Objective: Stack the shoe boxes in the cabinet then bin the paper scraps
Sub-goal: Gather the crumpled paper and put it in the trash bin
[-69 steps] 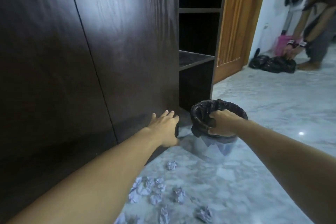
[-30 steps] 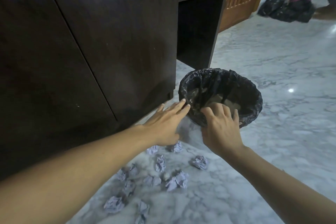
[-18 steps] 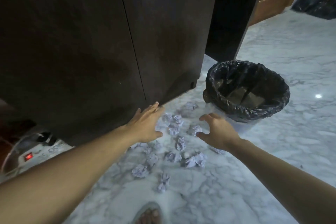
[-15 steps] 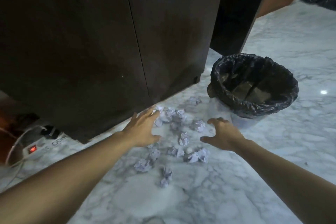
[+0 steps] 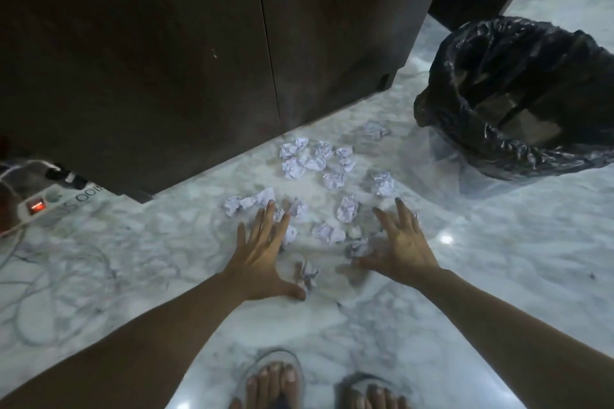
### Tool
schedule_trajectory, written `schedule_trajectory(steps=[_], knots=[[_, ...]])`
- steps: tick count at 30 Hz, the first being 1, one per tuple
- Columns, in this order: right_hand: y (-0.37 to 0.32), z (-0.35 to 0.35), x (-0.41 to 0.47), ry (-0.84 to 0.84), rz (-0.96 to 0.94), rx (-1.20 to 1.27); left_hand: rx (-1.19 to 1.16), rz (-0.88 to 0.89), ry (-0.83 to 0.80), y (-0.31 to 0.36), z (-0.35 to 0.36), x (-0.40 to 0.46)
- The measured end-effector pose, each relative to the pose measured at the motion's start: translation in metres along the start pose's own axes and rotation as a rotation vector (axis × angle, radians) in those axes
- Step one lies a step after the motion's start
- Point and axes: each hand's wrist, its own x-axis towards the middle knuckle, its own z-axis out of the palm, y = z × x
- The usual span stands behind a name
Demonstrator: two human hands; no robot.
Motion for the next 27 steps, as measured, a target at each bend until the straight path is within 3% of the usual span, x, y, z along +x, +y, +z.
schedule_trajectory(steps=[5, 12, 20, 27], knots=[[-0.009, 0.022, 0.005, 0.094, -0.181, -0.036, 0.071, 0.045, 0.046, 0.008, 0.024, 0.004], [-0.016, 0.015, 0.016, 0.109, -0.229, -0.155, 0.028, 0.080, 0.137, 0.007, 0.032, 0.015], [-0.016, 0.015, 0.027, 0.084, -0.279, -0.128, 0.011, -0.028, 0.131, 0.008, 0.025, 0.025], [-0.014, 0.010, 0.029, 0.270, -0.307, -0.189, -0.003, -0.040, 0.226, 0.010, 0.027, 0.026]])
